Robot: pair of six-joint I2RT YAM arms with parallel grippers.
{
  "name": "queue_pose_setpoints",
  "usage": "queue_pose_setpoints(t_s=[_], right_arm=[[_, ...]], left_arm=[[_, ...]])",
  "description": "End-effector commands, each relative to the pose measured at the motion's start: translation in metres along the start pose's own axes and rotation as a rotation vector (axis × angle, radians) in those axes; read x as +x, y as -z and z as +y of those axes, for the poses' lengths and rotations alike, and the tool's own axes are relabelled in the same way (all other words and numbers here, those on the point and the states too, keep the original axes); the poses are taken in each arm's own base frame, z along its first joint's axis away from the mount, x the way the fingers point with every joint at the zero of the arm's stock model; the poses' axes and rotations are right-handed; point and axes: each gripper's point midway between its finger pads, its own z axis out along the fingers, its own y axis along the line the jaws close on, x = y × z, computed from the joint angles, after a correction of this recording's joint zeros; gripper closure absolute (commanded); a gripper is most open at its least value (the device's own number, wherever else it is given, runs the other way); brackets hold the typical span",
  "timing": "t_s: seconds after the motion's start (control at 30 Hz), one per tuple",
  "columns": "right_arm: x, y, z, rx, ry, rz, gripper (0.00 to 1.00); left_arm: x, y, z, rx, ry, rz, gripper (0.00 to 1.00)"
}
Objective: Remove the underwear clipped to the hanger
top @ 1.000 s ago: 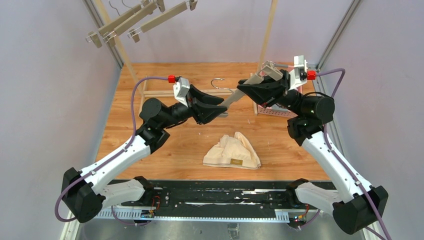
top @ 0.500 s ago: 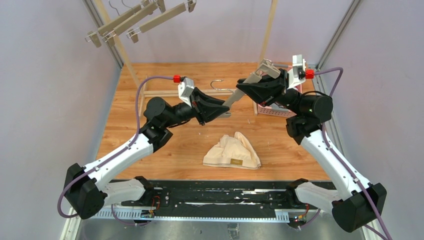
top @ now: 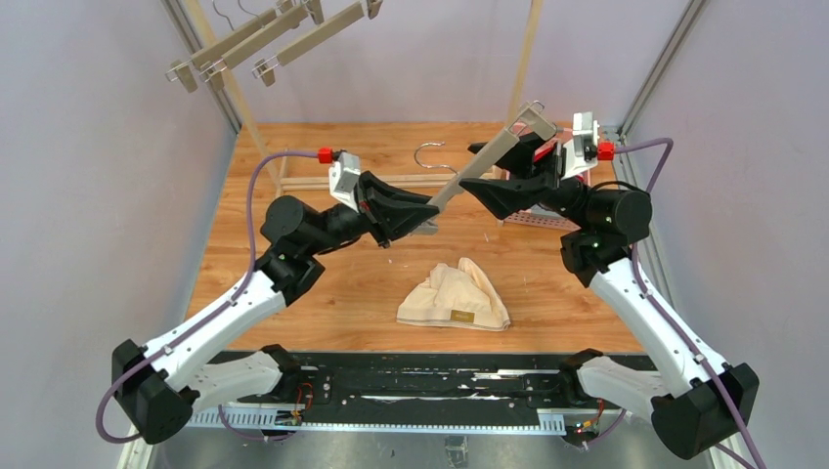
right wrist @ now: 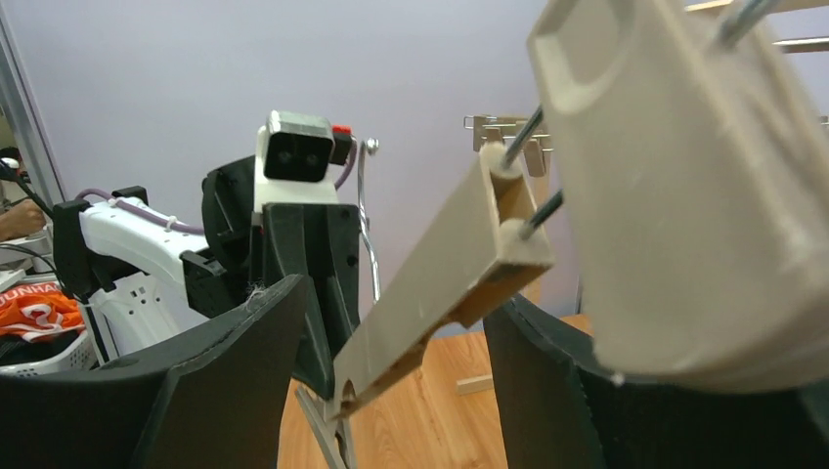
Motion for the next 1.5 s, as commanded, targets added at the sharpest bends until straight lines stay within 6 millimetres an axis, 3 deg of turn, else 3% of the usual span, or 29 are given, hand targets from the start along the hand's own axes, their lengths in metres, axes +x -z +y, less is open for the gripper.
queue_pose_setpoints(t_s=[0.0,0.3,0.57,0.9,1.03,1.13,1.27,1.33,1.47], right_arm=[[0.002,0.001,0.004,-0.002,0.027,0.003,0.33],[0.039,0.014,-0.015,0.090,0.015,0.116,0.31],[0.032,0.008,-0.012,0.061,0.013,0.111,0.29],[0.066,0.019,-0.020,0.101,-0.023,0.203,0.28],[0.100,0.035,-0.027,0.186,0.010,0.341,0.28],[0.147,0.064,-0.029,0.310,0.053,0.567,0.28],[0.203,0.119,-0.034,0.514,0.101,0.839,0.27],[0.231,0.151,-0.032,0.583,0.082,0.931,0.27],[0.272,0.192,-0.017,0.633,-0.021,1.018,0.27]], left_arm=[[-0.030,0.005,-0.006,-0.050,-0.044,-0.046,1.00],[-0.035,0.023,0.003,-0.165,-0.092,-0.028,1.00],[-0.024,0.017,0.005,-0.148,-0.057,0.004,1.00],[-0.064,0.018,-0.001,-0.170,-0.131,-0.084,1.00],[-0.070,0.023,0.019,-0.304,-0.170,-0.015,1.00],[-0.061,0.036,0.050,-0.491,-0.179,0.113,1.00],[-0.040,0.068,0.095,-0.769,-0.223,0.355,1.00],[-0.036,0.078,0.106,-0.839,-0.243,0.430,1.00],[-0.030,0.078,0.116,-0.873,-0.262,0.516,1.00]])
